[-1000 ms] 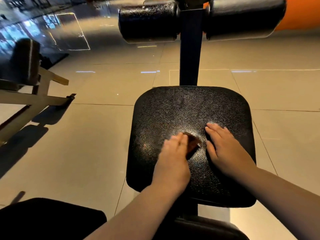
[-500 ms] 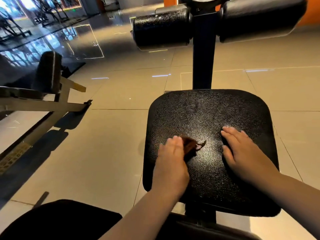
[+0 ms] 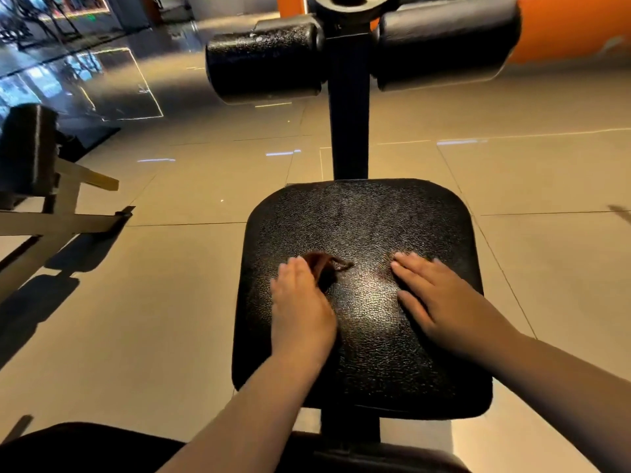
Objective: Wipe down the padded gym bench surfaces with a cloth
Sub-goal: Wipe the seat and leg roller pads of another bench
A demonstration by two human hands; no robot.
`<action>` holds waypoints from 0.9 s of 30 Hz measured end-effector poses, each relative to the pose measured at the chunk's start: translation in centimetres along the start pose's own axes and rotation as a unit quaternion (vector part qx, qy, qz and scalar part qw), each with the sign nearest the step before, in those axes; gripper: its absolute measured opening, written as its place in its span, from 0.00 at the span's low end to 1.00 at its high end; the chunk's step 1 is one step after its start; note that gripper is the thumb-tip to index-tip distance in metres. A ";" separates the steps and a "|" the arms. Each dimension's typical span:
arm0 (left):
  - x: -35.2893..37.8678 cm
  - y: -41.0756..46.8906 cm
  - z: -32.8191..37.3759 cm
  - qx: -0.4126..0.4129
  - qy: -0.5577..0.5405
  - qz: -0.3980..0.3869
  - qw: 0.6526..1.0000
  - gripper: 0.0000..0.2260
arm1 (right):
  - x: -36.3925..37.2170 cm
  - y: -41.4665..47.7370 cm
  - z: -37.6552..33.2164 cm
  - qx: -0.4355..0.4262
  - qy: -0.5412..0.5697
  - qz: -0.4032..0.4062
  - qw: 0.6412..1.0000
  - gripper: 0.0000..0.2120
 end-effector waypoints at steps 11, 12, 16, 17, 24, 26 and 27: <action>4.0 -2.7 7.7 0.157 0.098 -0.054 0.981 0.30 | -1.4 0.4 3.6 0.036 0.057 -0.010 0.998 0.31; 3.2 -1.3 6.6 0.105 0.092 -0.034 0.990 0.29 | -1.6 0.4 4.1 0.033 0.065 -0.009 0.997 0.27; 3.4 -0.5 7.2 0.029 0.033 -0.027 0.999 0.27 | -1.9 0.5 4.3 0.043 0.061 0.019 0.997 0.26; 4.6 -1.6 8.5 0.068 0.021 -0.053 0.996 0.28 | -1.7 0.6 4.1 0.048 0.060 0.021 0.997 0.28; 4.9 0.7 9.2 0.080 0.050 -0.039 0.995 0.17 | -1.8 0.9 4.3 0.051 0.074 0.023 0.996 0.32; 4.7 2.2 9.4 0.019 0.024 -0.018 0.999 0.17 | -1.6 0.9 4.1 0.061 0.061 0.040 0.995 0.30; 5.1 2.2 10.2 0.016 0.033 -0.012 0.999 0.19 | -1.5 0.9 4.0 0.066 0.054 0.047 0.995 0.29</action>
Point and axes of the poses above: each hand's wrist, its own y-axis towards the middle knuckle, its own x-axis out of the palm, z = x × y, the point moved 9 cm from there along y, towards the middle knuckle, and after that the axes turned 11 degrees about -z, right-handed, at the moved point
